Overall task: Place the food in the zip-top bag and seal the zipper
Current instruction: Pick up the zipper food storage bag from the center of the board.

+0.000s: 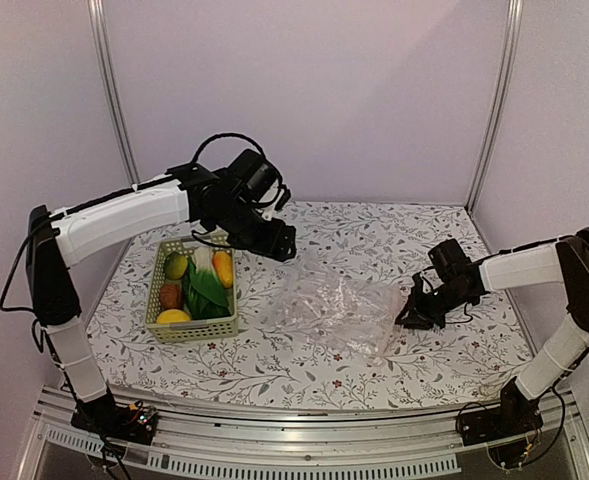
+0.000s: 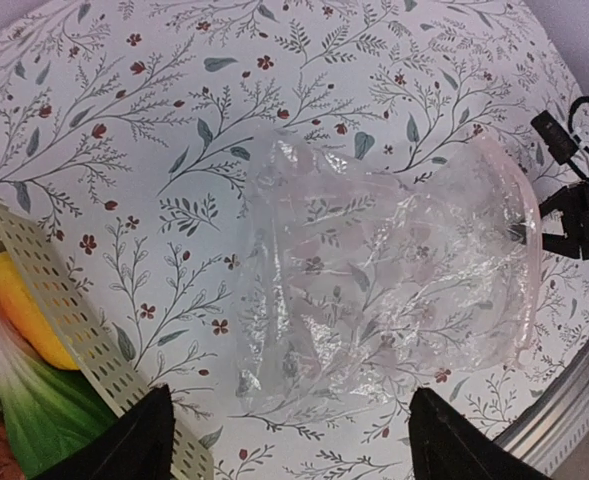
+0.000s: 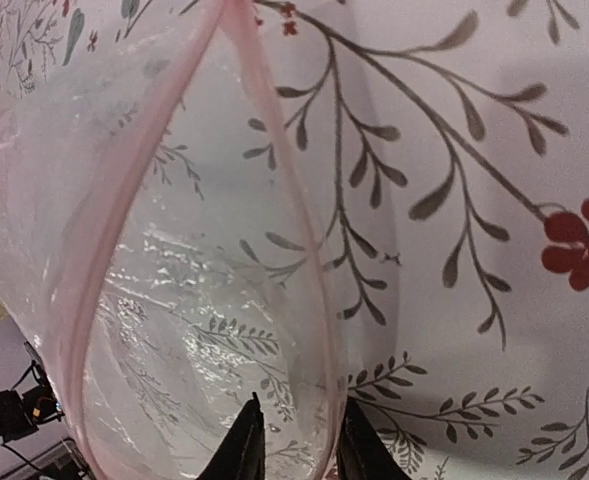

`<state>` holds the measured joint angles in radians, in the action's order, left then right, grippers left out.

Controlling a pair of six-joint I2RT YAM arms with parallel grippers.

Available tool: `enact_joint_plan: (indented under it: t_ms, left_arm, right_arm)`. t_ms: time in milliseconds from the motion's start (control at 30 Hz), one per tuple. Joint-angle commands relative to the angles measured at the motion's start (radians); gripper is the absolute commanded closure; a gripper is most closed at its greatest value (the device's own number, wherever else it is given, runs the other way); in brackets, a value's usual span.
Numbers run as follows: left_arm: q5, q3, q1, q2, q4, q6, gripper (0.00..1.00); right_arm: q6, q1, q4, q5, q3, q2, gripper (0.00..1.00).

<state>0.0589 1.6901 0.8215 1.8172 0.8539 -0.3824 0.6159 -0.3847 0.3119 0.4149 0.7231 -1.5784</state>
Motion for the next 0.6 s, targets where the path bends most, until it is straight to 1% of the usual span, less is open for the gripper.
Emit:
enact_joint_plan:
  t_ms: [0, 33, 133, 233, 300, 400, 467, 567]
  left_arm:
    - [-0.050, 0.011, 0.012, 0.038, -0.037, -0.039, 0.20]
    - [-0.051, 0.008, 0.011, 0.043, -0.041, -0.040, 0.20]
    - [-0.051, -0.010, 0.013, 0.042, -0.055, -0.043, 0.20]
    - [-0.051, -0.028, 0.015, 0.023, -0.071, -0.052, 0.20]
    - [-0.077, -0.050, 0.017, -0.006, -0.105, -0.059, 0.20]
    - [-0.087, -0.069, 0.034, -0.041, -0.183, -0.065, 0.19]
    - [-0.090, -0.064, 0.052, -0.055, -0.237, -0.061, 0.19]
    - [-0.107, -0.038, 0.074, -0.060, -0.297, -0.069, 0.19]
  right_arm:
    - [0.026, 0.005, -0.094, 0.098, 0.036, -0.042, 0.94]
    - [0.027, 0.003, -0.076, 0.087, 0.047, -0.029, 1.00]
    - [0.005, 0.004, 0.062, -0.003, 0.124, 0.068, 1.00]
    - [-0.064, 0.004, 0.257, -0.135, 0.295, 0.194, 1.00]
    - [-0.111, 0.002, 0.385, -0.247, 0.428, 0.243, 1.00]
    - [-0.178, -0.009, 0.559, -0.402, 0.621, 0.235, 1.00]
    - [-0.203, -0.023, 0.634, -0.501, 0.710, 0.201, 1.00]
    - [-0.209, -0.055, 0.641, -0.554, 0.746, 0.175, 1.00]
